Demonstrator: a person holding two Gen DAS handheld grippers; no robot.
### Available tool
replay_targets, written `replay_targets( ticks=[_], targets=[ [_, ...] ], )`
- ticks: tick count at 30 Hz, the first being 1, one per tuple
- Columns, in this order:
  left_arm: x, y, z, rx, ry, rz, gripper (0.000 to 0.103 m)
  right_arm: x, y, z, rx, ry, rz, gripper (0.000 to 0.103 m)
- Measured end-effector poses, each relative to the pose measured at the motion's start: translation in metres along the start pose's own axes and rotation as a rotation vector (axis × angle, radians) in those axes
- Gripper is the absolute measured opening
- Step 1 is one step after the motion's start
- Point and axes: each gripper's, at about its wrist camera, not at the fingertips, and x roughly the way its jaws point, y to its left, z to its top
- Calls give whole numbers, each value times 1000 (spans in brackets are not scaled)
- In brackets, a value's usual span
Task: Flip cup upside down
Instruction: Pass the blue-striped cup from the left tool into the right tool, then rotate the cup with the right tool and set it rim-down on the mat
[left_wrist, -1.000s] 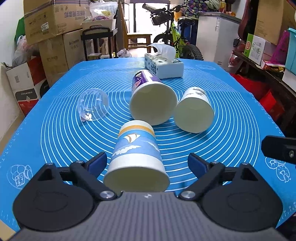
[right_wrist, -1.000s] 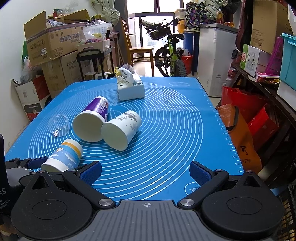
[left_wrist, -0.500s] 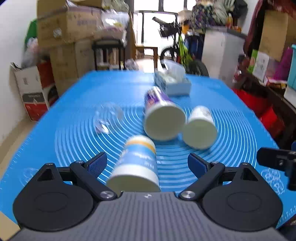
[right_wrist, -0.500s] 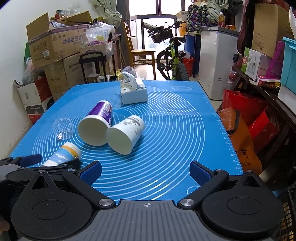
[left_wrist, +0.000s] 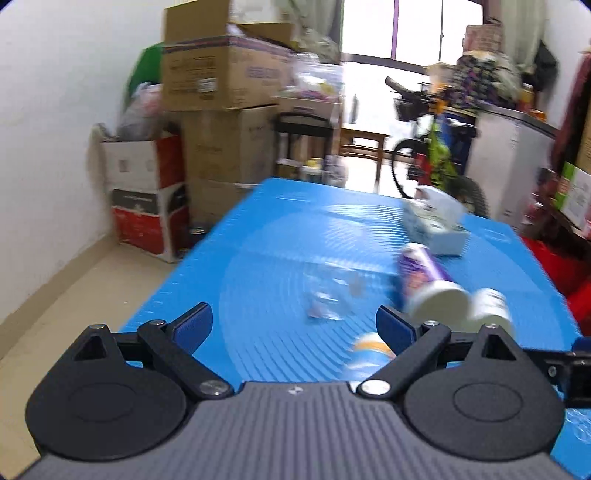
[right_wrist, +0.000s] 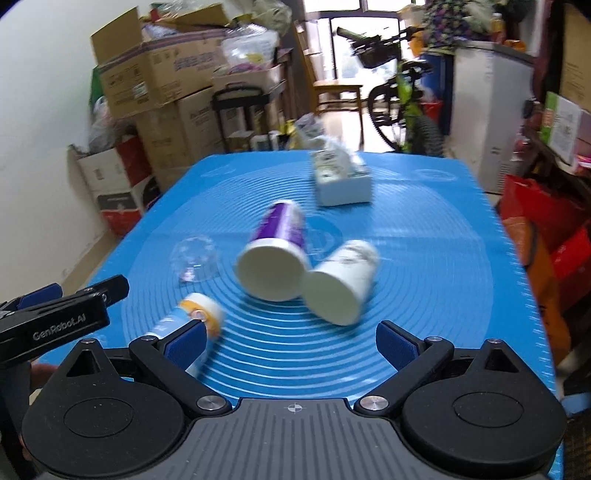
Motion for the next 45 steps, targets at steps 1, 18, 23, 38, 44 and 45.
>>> replay_targets(
  ticks=[1, 18, 23, 38, 44, 45],
  targets=[
    [4, 8, 2, -16, 2, 17, 95, 5, 7, 3, -3, 13, 15, 97],
    [39, 77, -12, -78, 22, 177, 95, 120, 74, 30, 150, 287, 63, 83],
    [45, 78, -16, -79, 44, 147, 95, 140, 69, 24, 219, 350, 94, 79],
    [46, 73, -22, -53, 49, 74, 95, 119, 65, 17, 139, 260, 175, 64],
    [45, 65, -26, -26, 46, 62, 95, 84, 53, 6, 31, 27, 119, 64],
    [45, 63, -26, -24, 47, 60, 95, 78, 52, 2, -3, -31, 99, 64]
  ],
)
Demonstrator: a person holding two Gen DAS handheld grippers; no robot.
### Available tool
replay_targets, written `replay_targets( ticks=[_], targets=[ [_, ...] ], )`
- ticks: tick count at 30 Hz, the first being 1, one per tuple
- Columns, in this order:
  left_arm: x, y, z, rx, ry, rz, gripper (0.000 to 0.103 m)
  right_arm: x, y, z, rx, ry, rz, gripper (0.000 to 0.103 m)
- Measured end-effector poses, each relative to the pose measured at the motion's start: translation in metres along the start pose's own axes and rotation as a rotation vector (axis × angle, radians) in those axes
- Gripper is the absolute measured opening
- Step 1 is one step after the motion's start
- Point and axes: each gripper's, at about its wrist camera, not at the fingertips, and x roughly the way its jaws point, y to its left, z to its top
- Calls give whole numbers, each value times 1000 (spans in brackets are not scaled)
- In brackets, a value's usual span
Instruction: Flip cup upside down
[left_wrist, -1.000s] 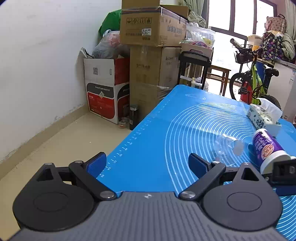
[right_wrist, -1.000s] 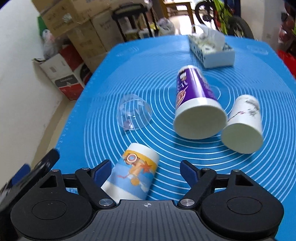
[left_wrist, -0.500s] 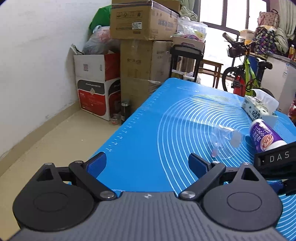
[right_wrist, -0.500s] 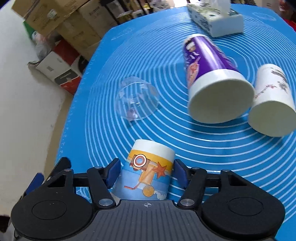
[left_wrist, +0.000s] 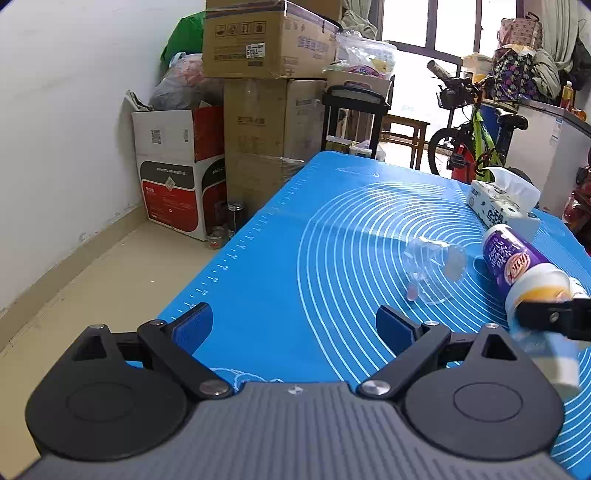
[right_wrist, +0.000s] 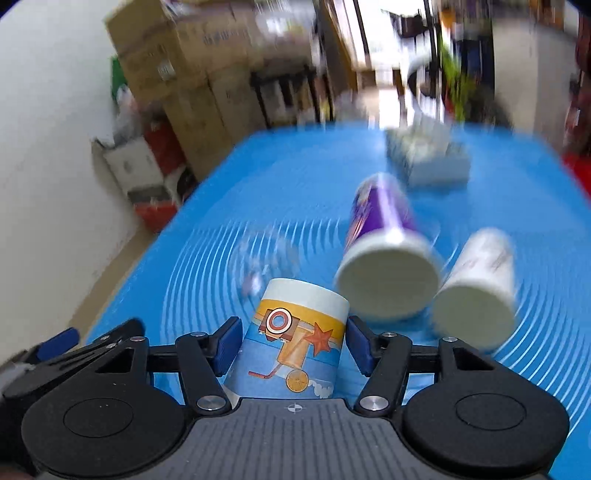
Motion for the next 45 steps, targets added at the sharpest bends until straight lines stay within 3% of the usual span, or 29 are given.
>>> replay_targets(
  ticks=[4, 9, 16, 27, 33, 38, 45],
  targets=[
    [1, -5, -3, 15, 1, -8, 95, -13, 11, -29, -213, -200, -150, 64],
    [-3, -11, -8, 42, -18, -19, 95, -12, 14, -68, -361, -344, -280, 65],
    [-4, -16, -13, 67, -21, -34, 95, -23, 16, -98, -390, -438, -309, 65],
    [-11, -25, -18, 94, -28, -61, 95, -35, 9, -110, -339, -378, -279, 65],
    [-15, -26, -21, 79, 38, -106, 95, -43, 6, -113, -332, -315, -267, 84],
    [-39, -35, -26, 101, 17, -108, 95, -69, -1, -114, -271, -267, -214, 95],
    [-89, -53, -51, 138, 6, -159, 96, -117, -13, -122, -230, -218, -242, 97]
  ],
)
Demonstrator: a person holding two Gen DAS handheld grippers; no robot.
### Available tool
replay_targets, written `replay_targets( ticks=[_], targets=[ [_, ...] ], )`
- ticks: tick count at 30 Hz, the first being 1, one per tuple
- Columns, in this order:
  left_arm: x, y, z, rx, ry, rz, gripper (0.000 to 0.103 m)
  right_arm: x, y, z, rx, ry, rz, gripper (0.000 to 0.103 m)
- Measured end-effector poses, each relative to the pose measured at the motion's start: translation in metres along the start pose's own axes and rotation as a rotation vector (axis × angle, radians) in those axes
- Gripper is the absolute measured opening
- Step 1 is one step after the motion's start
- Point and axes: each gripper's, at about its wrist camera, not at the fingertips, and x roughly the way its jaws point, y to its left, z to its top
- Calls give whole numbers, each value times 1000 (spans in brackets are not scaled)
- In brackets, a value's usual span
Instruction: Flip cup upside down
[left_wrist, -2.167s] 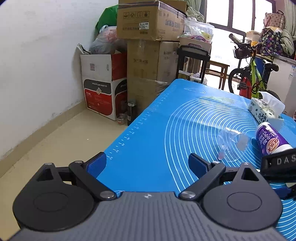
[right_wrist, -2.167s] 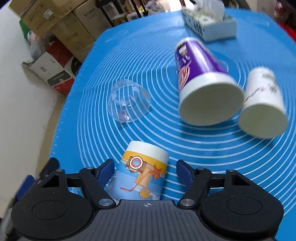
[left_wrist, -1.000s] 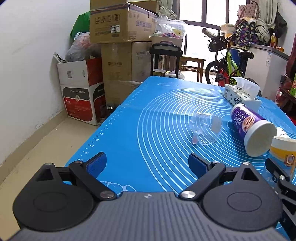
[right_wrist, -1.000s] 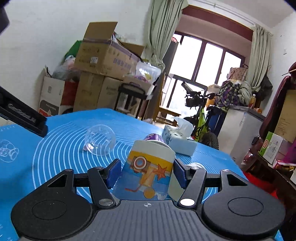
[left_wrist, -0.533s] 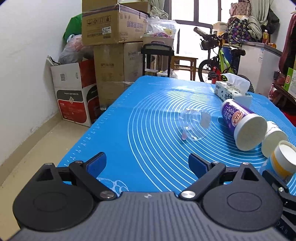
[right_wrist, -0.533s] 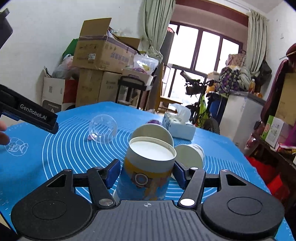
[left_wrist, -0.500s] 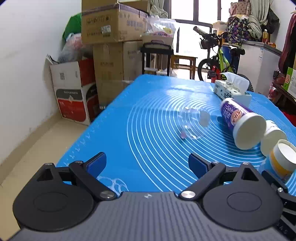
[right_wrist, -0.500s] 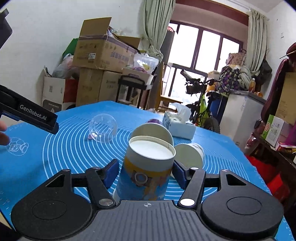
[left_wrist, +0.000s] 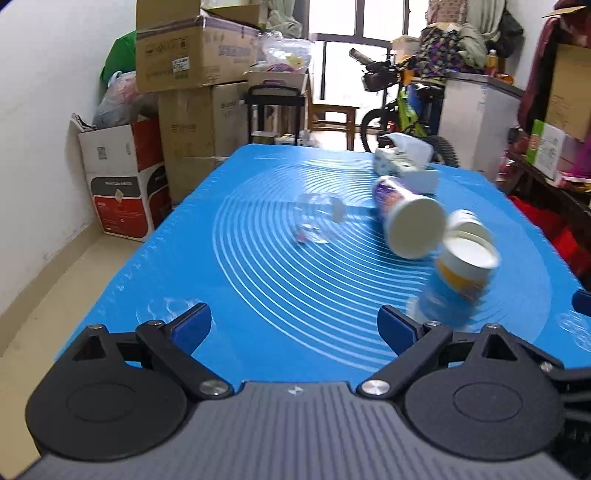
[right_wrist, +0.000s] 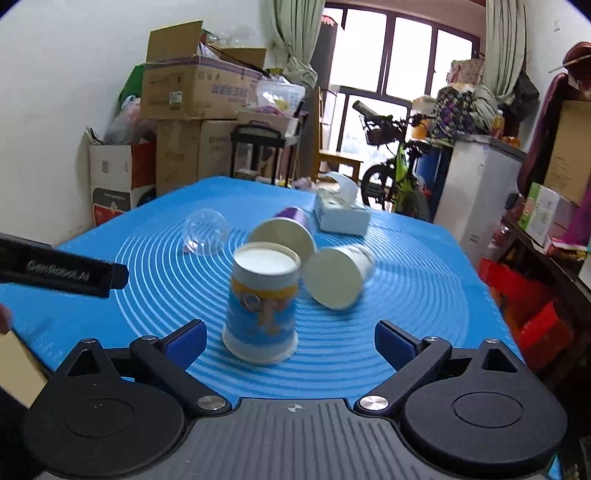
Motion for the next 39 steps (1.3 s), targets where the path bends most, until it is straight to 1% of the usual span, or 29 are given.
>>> replay_targets(
  ticks=[4, 6, 10, 14, 21, 26, 39],
  targets=[
    [-21, -5, -14, -17, 14, -16, 97, -24, -12, -6, 15, 10, -14, 98],
    [-28, -7, -21, -18, 18, -13, 97, -36, -18, -11, 22, 10, -17, 98],
    [-39, -13, -31, 24, 8, 4, 97, -52, -26, -21, 34, 18, -21, 98],
    [-47, -16, -37, 48, 8, -9, 97, -61, -31, -28, 57, 29, -10, 98],
    [-52, -21, -39, 68, 0, -23, 97, -71, -29, -35, 65, 44, 0, 98],
    [-56, -26, -41, 98, -14, -19, 97, -74, -31, -38, 78, 47, 8, 98],
    [-57, -29, -42, 95, -4, -25, 97, -73, -31, -36, 86, 53, 2, 98]
  ],
)
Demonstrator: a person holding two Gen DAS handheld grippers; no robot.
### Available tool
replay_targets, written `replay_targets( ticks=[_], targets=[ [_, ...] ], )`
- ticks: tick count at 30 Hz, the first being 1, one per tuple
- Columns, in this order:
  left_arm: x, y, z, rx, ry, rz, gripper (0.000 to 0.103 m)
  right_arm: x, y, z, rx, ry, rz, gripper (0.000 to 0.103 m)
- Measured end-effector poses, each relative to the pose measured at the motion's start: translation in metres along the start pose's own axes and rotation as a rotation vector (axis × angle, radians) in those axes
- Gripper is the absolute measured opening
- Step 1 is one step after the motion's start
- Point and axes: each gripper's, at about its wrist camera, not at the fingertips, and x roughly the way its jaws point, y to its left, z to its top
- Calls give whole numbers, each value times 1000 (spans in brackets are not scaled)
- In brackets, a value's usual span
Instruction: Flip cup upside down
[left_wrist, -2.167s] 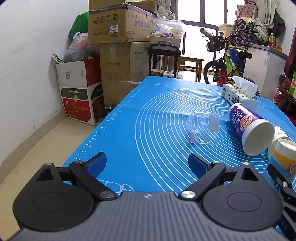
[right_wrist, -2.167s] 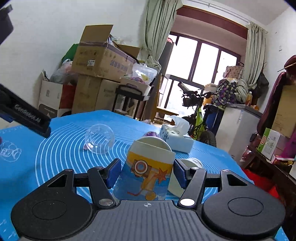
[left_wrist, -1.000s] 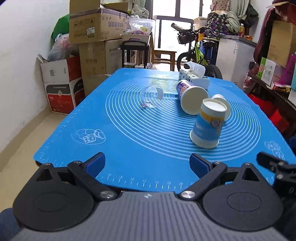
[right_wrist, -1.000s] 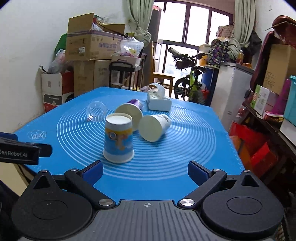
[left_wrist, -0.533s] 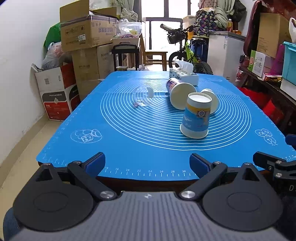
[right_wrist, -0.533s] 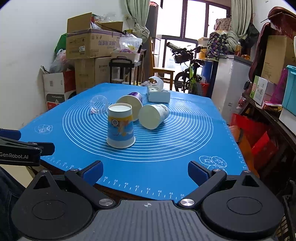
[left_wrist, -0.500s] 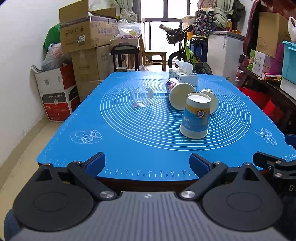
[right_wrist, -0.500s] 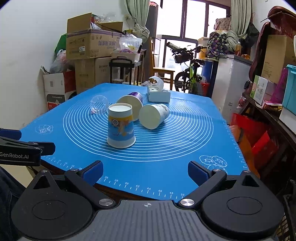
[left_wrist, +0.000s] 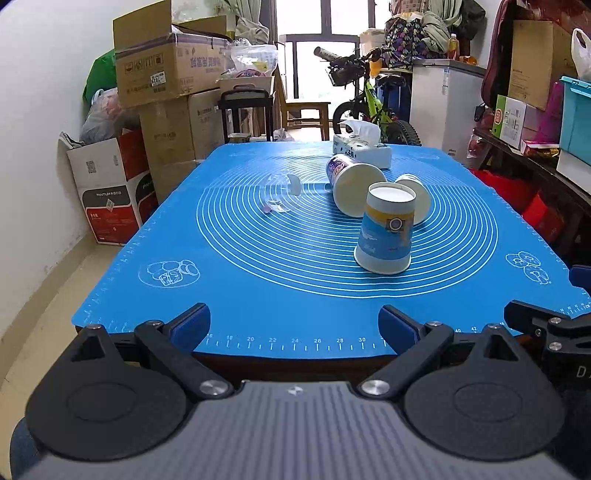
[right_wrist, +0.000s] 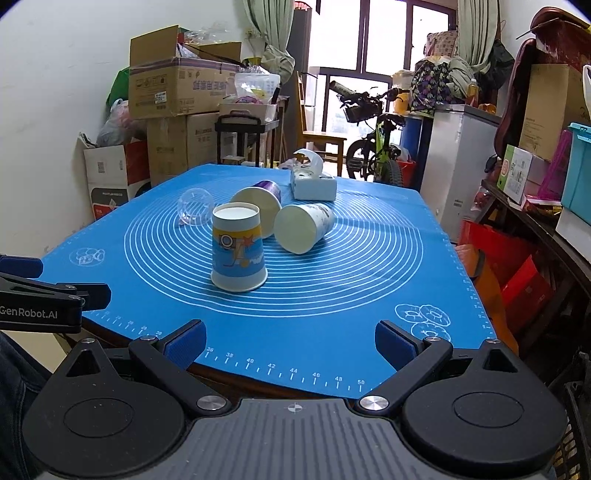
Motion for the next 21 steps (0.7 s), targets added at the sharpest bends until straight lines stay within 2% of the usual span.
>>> replay_targets(
  ticks=[21],
  targets=[
    [-1, -4, 0, 4, 0, -9, 97, 2, 0, -1, 12, 1, -2, 98]
  ],
)
